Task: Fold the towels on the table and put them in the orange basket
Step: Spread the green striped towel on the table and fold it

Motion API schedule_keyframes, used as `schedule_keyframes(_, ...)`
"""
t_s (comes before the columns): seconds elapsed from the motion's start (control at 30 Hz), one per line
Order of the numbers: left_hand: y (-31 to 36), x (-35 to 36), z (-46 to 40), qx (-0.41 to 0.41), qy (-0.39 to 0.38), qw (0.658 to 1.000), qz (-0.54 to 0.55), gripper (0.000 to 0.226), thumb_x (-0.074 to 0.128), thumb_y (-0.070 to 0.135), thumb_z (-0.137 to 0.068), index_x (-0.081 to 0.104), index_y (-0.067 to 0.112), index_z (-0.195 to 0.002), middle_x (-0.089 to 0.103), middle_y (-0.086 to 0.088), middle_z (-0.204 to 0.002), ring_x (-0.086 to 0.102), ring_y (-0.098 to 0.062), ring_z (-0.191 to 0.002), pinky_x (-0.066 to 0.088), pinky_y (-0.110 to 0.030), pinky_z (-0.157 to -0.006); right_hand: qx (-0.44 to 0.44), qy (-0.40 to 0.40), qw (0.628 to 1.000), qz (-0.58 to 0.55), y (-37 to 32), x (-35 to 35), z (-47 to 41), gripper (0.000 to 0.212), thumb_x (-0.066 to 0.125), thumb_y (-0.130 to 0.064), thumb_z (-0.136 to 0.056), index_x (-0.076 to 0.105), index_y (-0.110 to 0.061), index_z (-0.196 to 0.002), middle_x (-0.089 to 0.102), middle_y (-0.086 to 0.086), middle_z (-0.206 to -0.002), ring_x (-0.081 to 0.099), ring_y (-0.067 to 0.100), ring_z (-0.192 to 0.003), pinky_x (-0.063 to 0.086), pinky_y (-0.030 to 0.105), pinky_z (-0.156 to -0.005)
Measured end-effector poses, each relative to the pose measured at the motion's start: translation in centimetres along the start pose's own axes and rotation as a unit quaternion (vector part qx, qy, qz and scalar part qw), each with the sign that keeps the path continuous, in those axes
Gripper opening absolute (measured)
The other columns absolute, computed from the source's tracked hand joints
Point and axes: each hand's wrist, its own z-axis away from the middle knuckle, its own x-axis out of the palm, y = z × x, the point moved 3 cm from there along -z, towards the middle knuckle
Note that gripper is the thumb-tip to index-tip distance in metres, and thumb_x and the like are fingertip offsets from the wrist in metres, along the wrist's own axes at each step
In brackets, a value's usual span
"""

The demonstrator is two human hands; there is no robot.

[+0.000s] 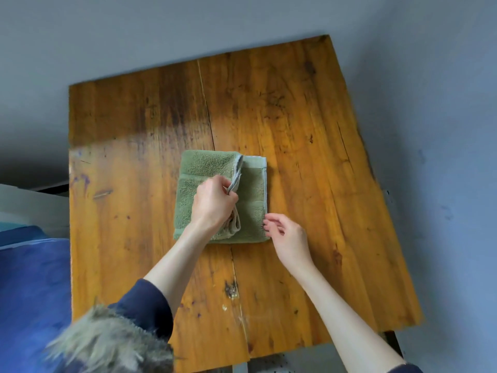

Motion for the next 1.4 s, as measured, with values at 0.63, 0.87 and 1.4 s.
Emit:
schedule_keyframes(0.63,-0.3,1.7,1.9,0.168,0.074,0.977,0.112,0.029,0.044,-0.006,-0.09,0.063,0.005,-0.11,0.064,-0.01,-0.099,0.064,-0.024,-0.089,0.051,-0.034,-0.084,0.036,-0.009,0.999,-0.022,-0.6,-0.4,-1.6,0.027,0.052,-0.041,-0.092,0.066,-0.02,-0.101,0.064,-0.014,-0.082,0.061,0.001,-0.079,0.051,0.016,-0.068)
schedule_keyframes(0.87,-5.7,1.7,1.9,0.203,0.123,0.966,-0.099,0.046,0.042,-0.008,-0.09,0.04,-0.004,-0.136,0.035,-0.026,-0.144,0.027,-0.043,-0.137,0.026,-0.054,-0.111,0.024,-0.001,0.995,0.093,-2.9,1.4,-2.7,0.024,0.058,-0.037,-0.088,0.058,-0.014,-0.09,0.06,-0.002,-0.078,0.056,0.021,-0.075,0.042,0.031,-0.063)
schedule_keyframes(1.4,-5.3,5.1,1.2,0.17,0.084,0.941,-0.28,0.057,0.022,0.045,-0.095,0.026,0.023,-0.147,0.018,-0.012,-0.156,0.014,-0.032,-0.144,0.013,-0.056,-0.114,0.04,0.142,0.986,0.079,-3.1,0.9,-2.3,0.02,0.057,-0.016,-0.089,0.053,-0.011,-0.108,0.054,0.004,-0.107,0.056,0.026,-0.103,0.044,0.035,-0.088)
